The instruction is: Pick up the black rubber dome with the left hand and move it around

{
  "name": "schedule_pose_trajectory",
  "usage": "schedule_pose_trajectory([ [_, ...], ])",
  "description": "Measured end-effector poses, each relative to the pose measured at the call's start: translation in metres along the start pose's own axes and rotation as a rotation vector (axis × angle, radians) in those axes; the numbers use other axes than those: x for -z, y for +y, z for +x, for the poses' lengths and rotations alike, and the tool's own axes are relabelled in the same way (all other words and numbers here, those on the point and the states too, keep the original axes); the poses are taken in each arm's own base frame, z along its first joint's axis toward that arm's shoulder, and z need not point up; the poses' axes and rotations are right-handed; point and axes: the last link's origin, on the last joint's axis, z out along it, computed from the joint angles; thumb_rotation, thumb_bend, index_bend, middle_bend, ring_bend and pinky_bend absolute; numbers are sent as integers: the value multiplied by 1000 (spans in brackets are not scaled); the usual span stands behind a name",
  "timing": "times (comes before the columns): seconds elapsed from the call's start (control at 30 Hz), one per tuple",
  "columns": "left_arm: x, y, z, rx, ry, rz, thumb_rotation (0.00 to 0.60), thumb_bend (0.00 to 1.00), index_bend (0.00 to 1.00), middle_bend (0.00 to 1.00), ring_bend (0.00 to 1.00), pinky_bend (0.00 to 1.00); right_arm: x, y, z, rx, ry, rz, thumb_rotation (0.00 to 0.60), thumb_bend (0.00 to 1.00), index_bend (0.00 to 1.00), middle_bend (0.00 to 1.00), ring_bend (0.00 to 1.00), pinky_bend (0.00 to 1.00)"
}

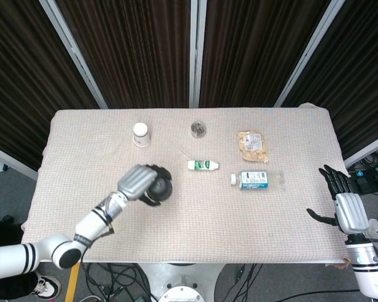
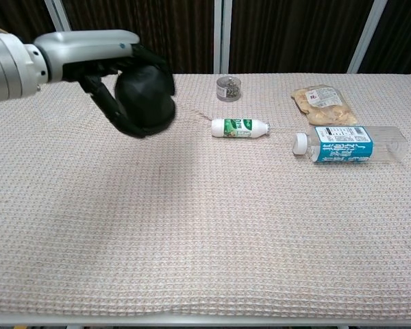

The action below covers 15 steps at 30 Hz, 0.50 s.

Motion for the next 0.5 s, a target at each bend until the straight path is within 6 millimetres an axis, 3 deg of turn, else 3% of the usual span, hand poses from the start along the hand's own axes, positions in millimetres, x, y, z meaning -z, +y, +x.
schedule_pose_trajectory([
  [0.17, -17, -100, 36, -161, 126, 336, 600, 164, 325, 392, 319, 396, 0, 0, 1, -2, 3, -1, 600, 51, 0, 0, 0, 0],
  [0.27, -13, -129, 48, -163, 149, 448, 600, 165, 324, 392, 319, 395, 0, -1, -1, -3, -3, -1, 600, 52, 0, 0, 0, 0],
  [0.33, -13, -131, 49, -154, 144, 456, 600, 165, 324, 392, 319, 396, 0, -1, -2, -1, -8, 1, 600, 52, 0, 0, 0, 0],
  [0.4, -13, -121, 44, -125, 118, 420, 600, 165, 324, 392, 319, 397, 0, -1, -2, 0, -8, 2, 600, 51, 0, 0, 0, 0],
  [0.5, -11, -83, 25, -45, 41, 287, 600, 165, 323, 392, 319, 399, 0, -1, -1, -1, -2, 0, 600, 51, 0, 0, 0, 0],
])
